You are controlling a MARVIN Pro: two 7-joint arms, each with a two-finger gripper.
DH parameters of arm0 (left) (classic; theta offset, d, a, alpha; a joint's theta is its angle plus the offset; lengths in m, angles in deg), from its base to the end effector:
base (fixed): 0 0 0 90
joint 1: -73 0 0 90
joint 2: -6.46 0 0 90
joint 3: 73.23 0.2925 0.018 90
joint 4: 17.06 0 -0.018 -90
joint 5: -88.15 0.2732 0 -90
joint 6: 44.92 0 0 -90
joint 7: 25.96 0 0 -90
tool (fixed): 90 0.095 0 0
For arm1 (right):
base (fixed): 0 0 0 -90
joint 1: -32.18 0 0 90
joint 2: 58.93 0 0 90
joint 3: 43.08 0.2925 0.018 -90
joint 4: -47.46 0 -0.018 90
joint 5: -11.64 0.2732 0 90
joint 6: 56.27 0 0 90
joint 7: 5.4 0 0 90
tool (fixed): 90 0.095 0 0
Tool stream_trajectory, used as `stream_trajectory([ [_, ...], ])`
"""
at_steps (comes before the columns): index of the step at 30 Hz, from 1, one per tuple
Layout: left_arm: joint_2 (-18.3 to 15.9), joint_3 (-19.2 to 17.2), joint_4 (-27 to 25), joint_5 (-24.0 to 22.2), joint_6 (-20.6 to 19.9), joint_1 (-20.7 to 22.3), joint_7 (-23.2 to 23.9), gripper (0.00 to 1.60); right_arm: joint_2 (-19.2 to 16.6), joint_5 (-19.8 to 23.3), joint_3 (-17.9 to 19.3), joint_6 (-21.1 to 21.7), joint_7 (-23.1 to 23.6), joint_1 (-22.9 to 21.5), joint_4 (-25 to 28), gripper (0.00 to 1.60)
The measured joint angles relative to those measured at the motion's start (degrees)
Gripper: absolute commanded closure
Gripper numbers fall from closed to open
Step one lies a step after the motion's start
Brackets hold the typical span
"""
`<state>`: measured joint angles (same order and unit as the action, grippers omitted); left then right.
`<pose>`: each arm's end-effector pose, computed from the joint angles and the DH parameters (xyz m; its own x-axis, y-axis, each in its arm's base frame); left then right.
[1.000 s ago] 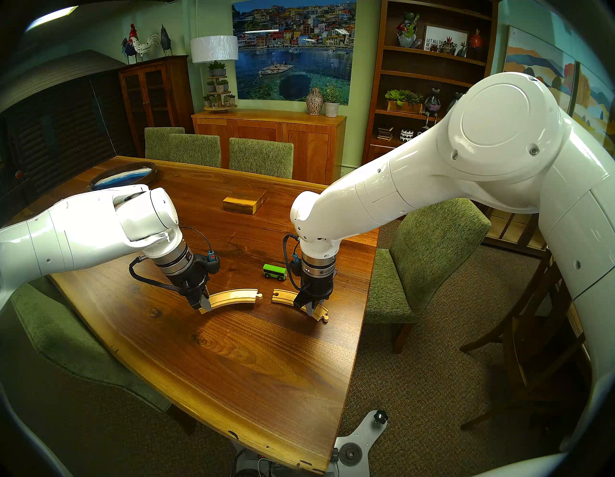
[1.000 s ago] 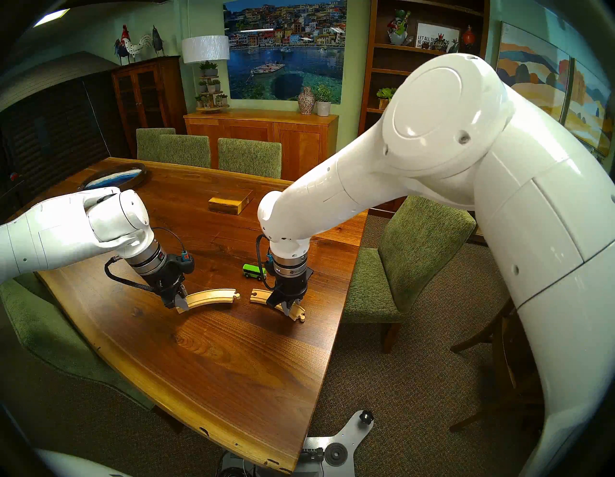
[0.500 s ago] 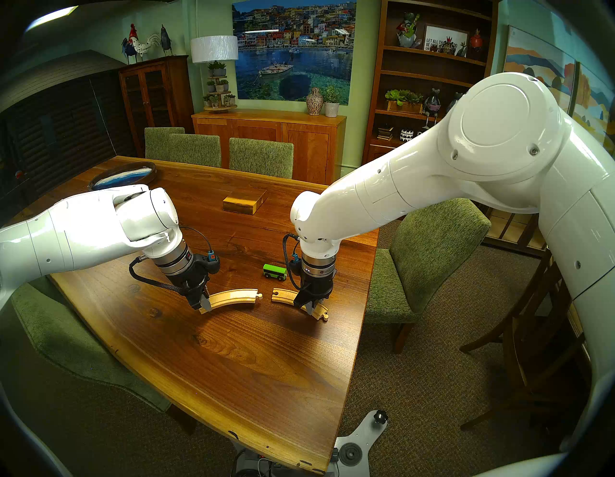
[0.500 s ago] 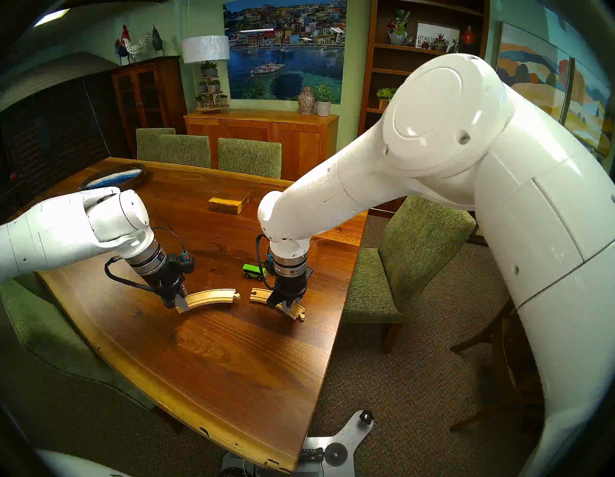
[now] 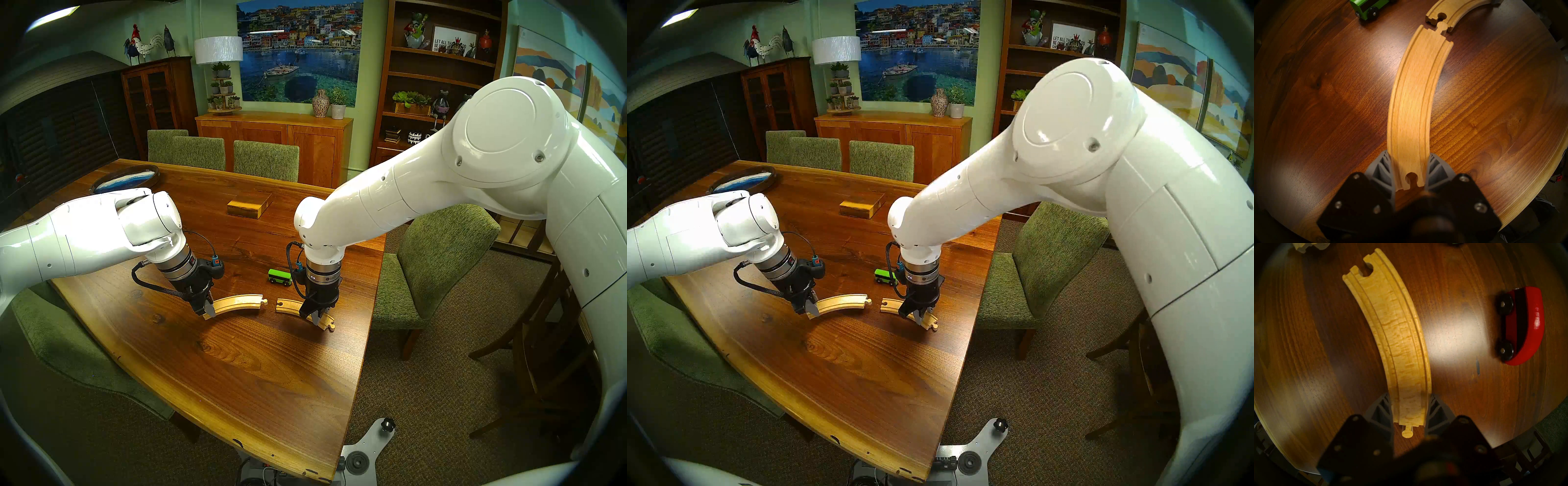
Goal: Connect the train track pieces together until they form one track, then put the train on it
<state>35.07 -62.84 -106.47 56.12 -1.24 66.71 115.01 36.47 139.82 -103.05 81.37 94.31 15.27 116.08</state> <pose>0.4042 0.1241 -0.1895 0.4335 -0.8825 0.1824 -0.8937 -0.4470 -0.0391 0.4435 0.1692 -0.2004 0.6185 0.7855 -0.0202 0.7857 -0.6186 0.0034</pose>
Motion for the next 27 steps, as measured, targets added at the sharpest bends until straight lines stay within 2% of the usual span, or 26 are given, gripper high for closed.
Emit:
stream_trajectory([
  [13,0.0,-0.1,-0.1,-0.2,0.0,-0.1,-0.5,1.60,0.1,-0.8,0.0,0.1,0.8,0.1,-0.3,1.60],
  [27,0.1,-1.2,-2.0,-2.7,-2.5,-0.8,-3.2,1.60,0.1,-1.1,0.0,0.2,1.1,0.2,-0.4,1.60],
])
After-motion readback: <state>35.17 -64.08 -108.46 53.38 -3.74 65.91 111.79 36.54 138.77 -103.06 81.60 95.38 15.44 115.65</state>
